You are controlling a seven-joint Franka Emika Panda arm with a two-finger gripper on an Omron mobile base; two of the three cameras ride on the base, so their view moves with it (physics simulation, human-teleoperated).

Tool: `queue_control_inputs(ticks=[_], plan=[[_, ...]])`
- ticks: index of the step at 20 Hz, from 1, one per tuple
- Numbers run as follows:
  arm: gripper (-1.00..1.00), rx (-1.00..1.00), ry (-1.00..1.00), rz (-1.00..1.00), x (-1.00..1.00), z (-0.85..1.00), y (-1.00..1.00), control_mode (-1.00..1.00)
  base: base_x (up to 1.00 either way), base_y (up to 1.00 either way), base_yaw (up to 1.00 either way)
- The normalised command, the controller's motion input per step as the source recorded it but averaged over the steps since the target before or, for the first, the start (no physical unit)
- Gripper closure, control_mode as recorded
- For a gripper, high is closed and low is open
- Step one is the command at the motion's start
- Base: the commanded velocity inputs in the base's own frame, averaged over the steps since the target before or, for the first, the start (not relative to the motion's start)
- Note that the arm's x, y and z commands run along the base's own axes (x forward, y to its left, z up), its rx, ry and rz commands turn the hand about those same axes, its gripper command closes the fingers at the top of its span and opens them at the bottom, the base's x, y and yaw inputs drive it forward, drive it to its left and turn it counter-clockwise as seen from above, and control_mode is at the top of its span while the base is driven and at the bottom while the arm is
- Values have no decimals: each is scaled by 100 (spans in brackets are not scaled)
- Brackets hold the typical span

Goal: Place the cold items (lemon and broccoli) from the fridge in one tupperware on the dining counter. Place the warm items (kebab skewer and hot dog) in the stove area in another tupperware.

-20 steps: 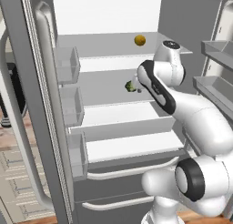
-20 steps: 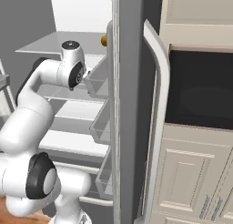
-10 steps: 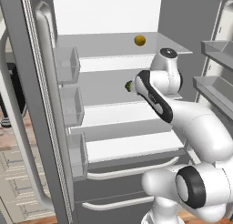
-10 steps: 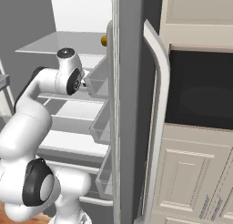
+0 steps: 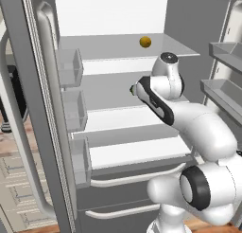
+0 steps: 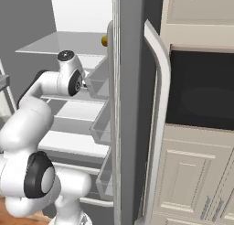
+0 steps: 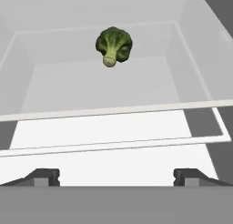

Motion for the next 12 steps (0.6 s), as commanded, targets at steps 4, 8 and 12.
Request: queue_control_inputs(ticks=[4,8,12], plan=[[-100,0,0,-3,36,-3,0,-100,0,0,0],[-100,0,0,0,30,-8,0,-100,0,0,0],[-100,0,0,-1,33,-9,0,-100,0,0,0]])
